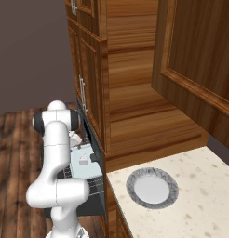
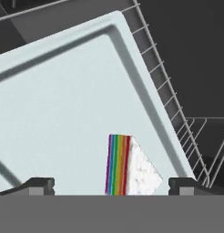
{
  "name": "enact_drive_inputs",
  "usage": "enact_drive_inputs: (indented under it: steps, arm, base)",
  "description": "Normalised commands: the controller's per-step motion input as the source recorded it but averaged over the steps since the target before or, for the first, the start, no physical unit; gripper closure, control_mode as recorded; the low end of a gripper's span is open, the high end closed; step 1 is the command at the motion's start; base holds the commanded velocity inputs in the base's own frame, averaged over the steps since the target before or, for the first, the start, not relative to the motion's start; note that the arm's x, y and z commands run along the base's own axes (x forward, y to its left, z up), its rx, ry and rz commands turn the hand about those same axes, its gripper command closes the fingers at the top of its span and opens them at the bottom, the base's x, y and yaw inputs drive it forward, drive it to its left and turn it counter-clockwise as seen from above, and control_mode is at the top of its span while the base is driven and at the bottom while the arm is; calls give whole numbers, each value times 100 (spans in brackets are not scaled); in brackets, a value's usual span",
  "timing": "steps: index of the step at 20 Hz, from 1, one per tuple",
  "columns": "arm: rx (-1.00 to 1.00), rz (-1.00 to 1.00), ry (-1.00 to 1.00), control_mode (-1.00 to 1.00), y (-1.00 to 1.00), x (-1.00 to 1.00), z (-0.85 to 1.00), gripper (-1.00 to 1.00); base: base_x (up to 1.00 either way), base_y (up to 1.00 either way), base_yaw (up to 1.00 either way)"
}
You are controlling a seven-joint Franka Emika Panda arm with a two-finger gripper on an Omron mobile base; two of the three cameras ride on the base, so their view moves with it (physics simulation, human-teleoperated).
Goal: Take the baked cake out of the oven and place it on the plate for cooling. Then close the oven door.
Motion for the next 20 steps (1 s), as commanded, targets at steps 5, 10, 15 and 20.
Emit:
enact_drive_inputs:
  steps: [5, 10, 15, 20]
  arm:
    - [0, -5, -7, -100, -27, 0, -6, -100]
    - [0, -4, -9, -100, -25, 0, -1, -100]
    - [1, -1, -7, -100, -10, 0, -13, -100]
    - [3, 0, -5, -100, -1, -1, -17, -100]
  base:
    - [0, 0, 0]
    - [0, 0, 0]
    - [0, 0, 0]
    - [0, 0, 0]
